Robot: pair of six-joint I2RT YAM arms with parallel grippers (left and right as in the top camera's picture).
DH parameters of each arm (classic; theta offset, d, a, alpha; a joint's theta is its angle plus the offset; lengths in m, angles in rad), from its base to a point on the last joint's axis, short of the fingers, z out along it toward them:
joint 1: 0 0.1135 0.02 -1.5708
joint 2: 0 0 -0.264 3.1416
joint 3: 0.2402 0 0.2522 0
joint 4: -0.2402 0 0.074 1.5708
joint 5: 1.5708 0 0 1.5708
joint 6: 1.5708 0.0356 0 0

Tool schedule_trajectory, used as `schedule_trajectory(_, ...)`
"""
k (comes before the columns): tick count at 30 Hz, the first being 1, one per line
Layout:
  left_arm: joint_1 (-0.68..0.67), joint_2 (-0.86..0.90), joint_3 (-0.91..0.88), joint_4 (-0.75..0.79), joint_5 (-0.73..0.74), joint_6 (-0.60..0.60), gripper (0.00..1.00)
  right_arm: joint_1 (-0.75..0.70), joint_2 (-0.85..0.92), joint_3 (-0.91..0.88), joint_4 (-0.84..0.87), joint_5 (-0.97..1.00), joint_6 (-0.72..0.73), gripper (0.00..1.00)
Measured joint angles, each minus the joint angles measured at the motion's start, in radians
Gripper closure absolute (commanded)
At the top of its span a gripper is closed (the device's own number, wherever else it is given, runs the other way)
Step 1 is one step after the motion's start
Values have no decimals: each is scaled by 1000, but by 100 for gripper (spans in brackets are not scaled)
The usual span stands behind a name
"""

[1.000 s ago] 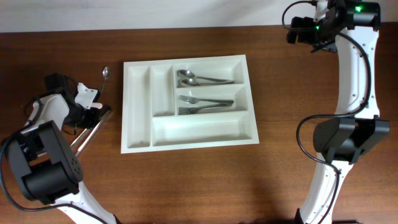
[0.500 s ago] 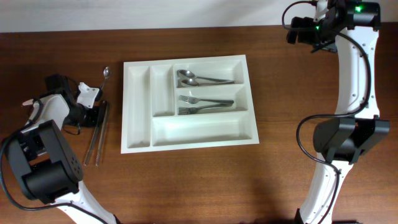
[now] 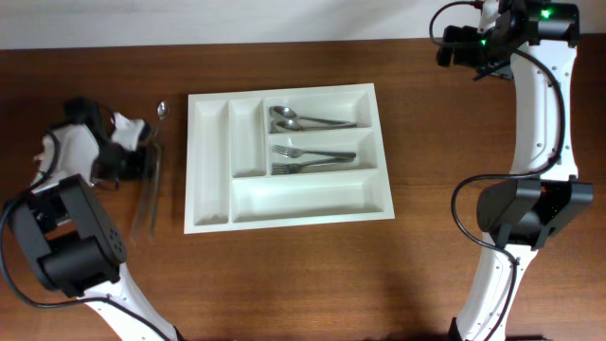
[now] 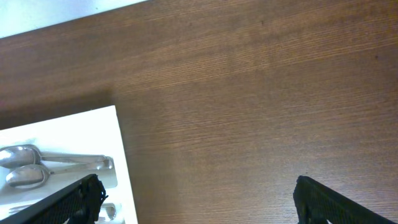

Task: Pack container
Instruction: 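Close the left gripper on the silver tongs and lift them, then lower the tongs into the tray's long left compartment and release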

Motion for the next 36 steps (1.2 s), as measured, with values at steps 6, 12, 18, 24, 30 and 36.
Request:
schedule_trajectory(6, -14, 0, 298, -104, -5, -31, 98, 0, 0, 0, 0, 0, -1, 1)
schedule_trajectory(12, -51, -2, 394, -153, -13, -171, 98, 0, 0, 0, 0, 0, 0, 1)
schedule_trajectory(18, -179, -2, 394, -181, -32, -341, 98, 0, 0, 0, 0, 0, -1, 1)
schedule_trajectory(24, -353, -1, 394, -164, -149, -449, 98, 0, 0, 0, 0, 0, -1, 1)
schedule_trajectory(30, -398, 31, 394, -174, -212, -487, 98, 0, 0, 0, 0, 0, -1, 1)
schedule_trajectory(36, -385, 132, 394, -193, -237, -507, 98, 0, 0, 0, 0, 0, 0, 2)
